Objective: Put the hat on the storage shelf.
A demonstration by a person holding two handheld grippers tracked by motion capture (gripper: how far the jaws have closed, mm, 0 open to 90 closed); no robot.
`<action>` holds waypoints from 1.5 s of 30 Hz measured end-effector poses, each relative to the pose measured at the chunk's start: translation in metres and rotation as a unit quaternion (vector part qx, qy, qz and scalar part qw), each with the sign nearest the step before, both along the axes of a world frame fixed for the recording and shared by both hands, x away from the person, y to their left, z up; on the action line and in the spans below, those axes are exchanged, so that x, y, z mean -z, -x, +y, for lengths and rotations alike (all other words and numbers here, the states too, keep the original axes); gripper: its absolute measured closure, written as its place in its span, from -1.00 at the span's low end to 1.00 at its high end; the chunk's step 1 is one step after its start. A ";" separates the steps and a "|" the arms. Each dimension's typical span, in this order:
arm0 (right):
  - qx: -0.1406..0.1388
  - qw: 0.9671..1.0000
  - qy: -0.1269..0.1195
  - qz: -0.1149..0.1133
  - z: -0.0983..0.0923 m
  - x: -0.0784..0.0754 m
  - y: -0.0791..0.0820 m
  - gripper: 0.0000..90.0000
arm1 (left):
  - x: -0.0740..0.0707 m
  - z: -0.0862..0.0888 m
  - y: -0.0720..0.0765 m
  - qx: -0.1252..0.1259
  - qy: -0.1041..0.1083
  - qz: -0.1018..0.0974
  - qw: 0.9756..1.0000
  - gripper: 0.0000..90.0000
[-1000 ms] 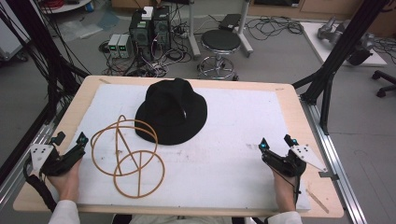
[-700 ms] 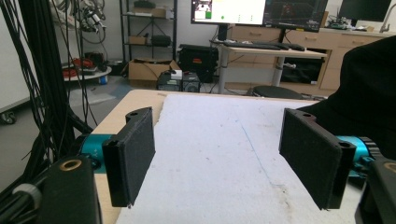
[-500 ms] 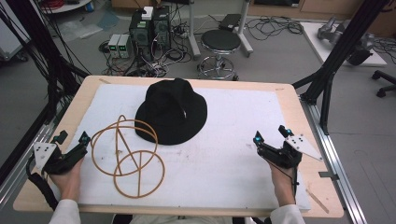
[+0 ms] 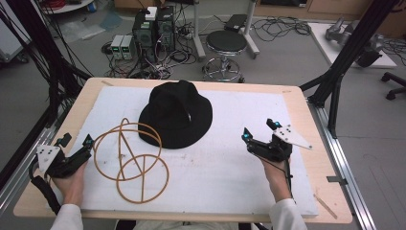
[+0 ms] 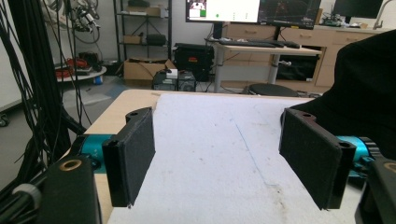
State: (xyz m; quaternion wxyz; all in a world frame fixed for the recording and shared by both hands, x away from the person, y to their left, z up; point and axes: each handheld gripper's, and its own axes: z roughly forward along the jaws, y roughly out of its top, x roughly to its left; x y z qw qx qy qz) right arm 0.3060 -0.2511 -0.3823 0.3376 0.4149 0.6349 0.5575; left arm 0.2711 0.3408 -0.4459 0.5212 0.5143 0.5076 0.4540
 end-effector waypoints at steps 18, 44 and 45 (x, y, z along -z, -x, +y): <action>-0.049 0.999 0.007 0.018 0.060 -0.029 -0.047 -0.80 | 0.000 -0.001 -0.002 0.005 0.002 0.000 1.000 -0.40; -0.120 0.990 0.072 0.027 0.143 -0.042 -0.093 -0.80 | 0.001 0.001 -0.001 0.007 0.004 0.003 1.000 -0.40; -0.123 0.990 0.071 0.027 0.147 -0.042 -0.094 -0.80 | 0.001 0.001 -0.001 0.007 0.004 0.003 1.000 -0.40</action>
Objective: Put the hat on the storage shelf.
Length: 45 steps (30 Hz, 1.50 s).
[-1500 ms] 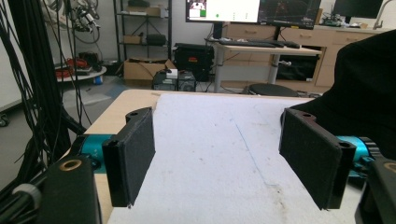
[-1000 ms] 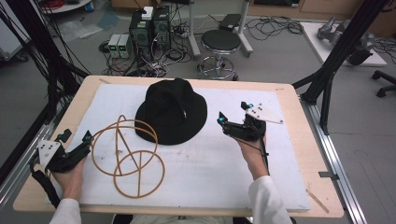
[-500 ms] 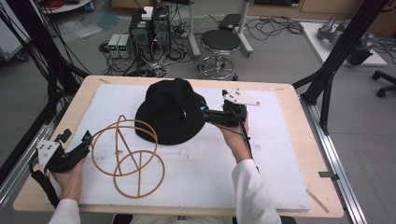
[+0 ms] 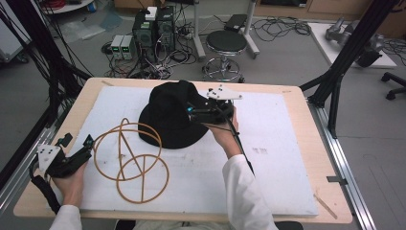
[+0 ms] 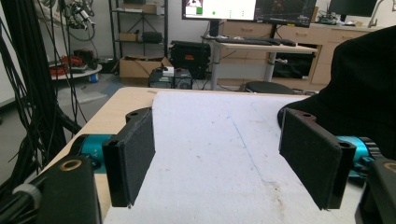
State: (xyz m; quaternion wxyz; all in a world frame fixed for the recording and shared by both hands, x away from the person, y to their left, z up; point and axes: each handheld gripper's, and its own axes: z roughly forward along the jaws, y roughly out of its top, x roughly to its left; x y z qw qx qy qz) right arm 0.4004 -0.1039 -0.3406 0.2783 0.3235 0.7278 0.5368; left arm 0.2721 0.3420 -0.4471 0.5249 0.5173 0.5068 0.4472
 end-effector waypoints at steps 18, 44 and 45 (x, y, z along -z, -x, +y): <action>-0.009 0.999 0.007 0.032 0.041 0.032 -0.024 -0.80 | 0.001 0.003 0.001 0.000 0.006 0.001 1.000 -0.40; 0.011 0.998 0.018 0.063 0.048 0.058 -0.039 -0.63 | 0.001 0.004 0.001 0.002 0.010 0.005 1.000 -0.40; 0.013 0.998 0.019 0.062 0.048 0.058 -0.039 -0.63 | 0.001 0.005 0.001 0.002 0.010 0.005 1.000 -0.40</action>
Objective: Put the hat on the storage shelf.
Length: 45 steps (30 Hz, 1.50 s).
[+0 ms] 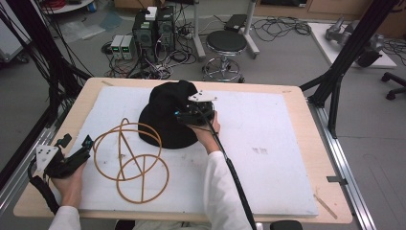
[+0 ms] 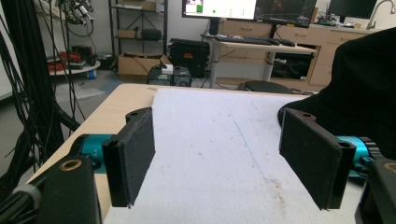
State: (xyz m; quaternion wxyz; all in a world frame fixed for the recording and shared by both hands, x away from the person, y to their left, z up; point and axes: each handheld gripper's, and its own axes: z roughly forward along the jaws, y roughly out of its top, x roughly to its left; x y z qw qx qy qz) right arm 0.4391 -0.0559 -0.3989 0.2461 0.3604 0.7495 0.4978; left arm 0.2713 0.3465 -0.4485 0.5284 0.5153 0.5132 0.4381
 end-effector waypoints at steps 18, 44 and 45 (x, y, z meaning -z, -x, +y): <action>0.020 1.000 0.002 0.003 0.013 -0.004 0.009 0.90 | 0.001 0.002 0.000 0.001 0.009 -0.001 1.000 -0.40; 0.026 0.999 -0.009 -0.021 -0.001 -0.020 0.019 0.90 | 0.000 0.001 0.002 0.005 0.015 -0.005 1.000 -0.39; 0.026 0.999 -0.014 -0.024 -0.003 -0.023 0.019 0.90 | 0.000 0.001 0.002 0.006 0.015 -0.005 1.000 -0.39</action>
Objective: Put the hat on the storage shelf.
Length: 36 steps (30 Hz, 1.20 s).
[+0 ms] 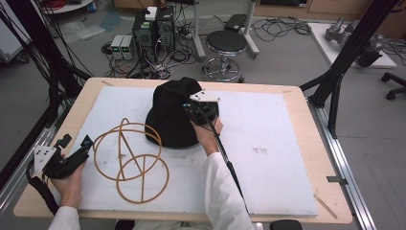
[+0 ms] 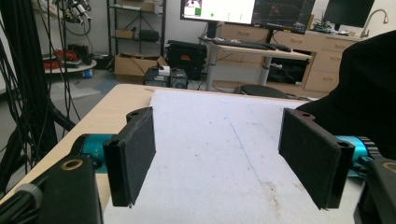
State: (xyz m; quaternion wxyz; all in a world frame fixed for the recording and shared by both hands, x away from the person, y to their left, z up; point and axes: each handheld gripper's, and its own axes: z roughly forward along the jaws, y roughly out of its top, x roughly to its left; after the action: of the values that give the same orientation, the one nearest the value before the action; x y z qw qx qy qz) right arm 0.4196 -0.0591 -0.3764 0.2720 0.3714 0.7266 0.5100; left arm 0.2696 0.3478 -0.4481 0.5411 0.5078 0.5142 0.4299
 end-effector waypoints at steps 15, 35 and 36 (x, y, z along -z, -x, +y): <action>0.001 0.996 -0.071 -0.059 -0.035 -0.034 0.016 0.91 | 0.000 0.000 0.000 -0.003 0.002 -0.001 1.000 -0.39; 0.000 0.974 -0.162 -0.157 -0.083 -0.085 0.051 0.91 | -0.001 -0.002 0.000 -0.004 -0.005 -0.004 1.000 -0.39; -0.001 0.972 -0.169 -0.160 -0.084 -0.088 0.054 0.90 | -0.001 -0.003 0.000 -0.004 -0.006 -0.005 1.000 -0.39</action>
State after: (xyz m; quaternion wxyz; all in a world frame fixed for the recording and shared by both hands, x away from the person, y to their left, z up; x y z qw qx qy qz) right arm 0.3660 -0.1432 -0.2887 0.3176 0.3246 0.5769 0.6789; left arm 0.2692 0.3453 -0.4468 0.5389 0.5066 0.5111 0.4379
